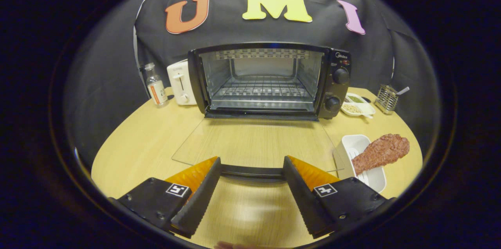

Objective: Open the toaster oven, put the food inside, and close the toaster oven door.

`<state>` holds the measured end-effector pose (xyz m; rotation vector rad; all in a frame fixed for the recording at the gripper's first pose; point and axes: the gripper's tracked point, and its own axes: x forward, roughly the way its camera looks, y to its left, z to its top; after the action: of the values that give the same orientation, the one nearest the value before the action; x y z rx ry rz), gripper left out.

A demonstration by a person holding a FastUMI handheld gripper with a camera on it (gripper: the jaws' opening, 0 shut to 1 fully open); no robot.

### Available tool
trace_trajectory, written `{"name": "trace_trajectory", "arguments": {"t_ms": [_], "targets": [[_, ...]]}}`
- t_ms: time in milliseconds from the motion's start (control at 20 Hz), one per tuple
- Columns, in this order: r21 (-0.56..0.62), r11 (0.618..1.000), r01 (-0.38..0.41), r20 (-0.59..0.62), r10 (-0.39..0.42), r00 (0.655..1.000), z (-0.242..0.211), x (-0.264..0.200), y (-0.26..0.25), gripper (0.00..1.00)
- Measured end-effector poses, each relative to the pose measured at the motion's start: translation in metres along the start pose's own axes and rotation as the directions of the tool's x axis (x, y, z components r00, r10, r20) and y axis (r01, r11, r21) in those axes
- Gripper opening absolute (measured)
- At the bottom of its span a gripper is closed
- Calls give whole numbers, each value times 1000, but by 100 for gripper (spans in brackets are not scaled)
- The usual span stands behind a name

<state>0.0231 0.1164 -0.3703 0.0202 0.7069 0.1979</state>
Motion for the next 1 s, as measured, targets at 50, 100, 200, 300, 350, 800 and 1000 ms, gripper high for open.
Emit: {"name": "trace_trajectory", "arguments": {"t_ms": [50,100,200,300,350,800,1000], "targets": [[1,1000,-16,16,16,1000,6,-6,0,100],[-10,999,-31,33,31,999,13,-11,-3,100],[-31,998,-53,29,54,998,18,-24,-8,100],[-41,996,-79,33,80,996,28,-39,-18,100],[-39,996,-77,37,79,996,34,-47,-28,100],[30,999,-35,89,33,996,79,-91,-147,100],[34,999,9,32,-10,999,74,-82,-203,98]]}}
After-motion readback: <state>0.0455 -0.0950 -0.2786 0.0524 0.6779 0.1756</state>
